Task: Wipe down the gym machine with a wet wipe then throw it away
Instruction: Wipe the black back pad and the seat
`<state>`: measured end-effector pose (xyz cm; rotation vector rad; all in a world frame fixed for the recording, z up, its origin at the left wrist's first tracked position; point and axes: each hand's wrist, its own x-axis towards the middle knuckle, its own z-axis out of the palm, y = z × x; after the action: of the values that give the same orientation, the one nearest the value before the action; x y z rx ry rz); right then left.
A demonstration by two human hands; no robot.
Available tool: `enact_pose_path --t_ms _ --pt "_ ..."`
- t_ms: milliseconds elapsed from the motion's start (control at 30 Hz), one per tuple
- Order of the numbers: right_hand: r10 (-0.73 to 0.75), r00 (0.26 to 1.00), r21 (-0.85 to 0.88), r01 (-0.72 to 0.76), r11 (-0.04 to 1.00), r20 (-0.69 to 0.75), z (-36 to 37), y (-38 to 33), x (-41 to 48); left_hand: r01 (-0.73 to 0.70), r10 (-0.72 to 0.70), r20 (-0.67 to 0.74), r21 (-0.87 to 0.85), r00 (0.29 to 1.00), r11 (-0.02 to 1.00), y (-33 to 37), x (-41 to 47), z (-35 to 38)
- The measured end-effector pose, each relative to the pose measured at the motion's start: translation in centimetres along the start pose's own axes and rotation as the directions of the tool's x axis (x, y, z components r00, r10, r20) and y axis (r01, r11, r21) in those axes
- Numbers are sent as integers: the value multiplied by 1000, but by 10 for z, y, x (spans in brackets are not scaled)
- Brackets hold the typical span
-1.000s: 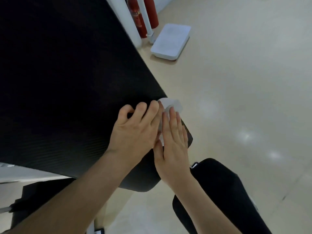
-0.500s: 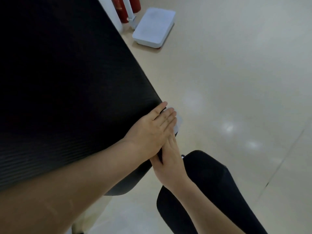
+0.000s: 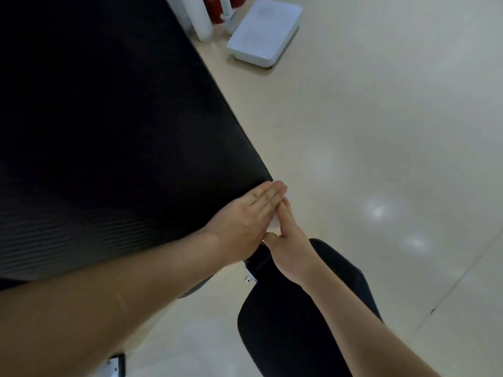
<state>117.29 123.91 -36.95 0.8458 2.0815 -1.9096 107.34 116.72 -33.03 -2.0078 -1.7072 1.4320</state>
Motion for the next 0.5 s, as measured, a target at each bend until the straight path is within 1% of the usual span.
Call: enact_pose_path --t_ms 133,200,267,400,434,500 --pt "57 998 162 -62 985 39 2 9 -2 -28 29 -36 22 999 999 14 6 7" --pt "66 998 157 -68 985 19 6 5 -8 -60 62 -14 70 998 996 9 1 8" --pt "41 999 109 -40 993 -8 11 -6 -17 -57 55 25 94 998 994 -1 -17 8" --pt "-118 991 -71 113 991 -69 26 -30 -47 10 -14 39 100 999 995 -35 -87 14" --pt "-158 985 -116 150 982 -67 31 -33 -53 7 -12 53 87 999 996 -41 -107 18" --pt "-184 982 -178 173 969 -48 37 -28 -64 -70 66 110 26 992 997 -34 -133 30"
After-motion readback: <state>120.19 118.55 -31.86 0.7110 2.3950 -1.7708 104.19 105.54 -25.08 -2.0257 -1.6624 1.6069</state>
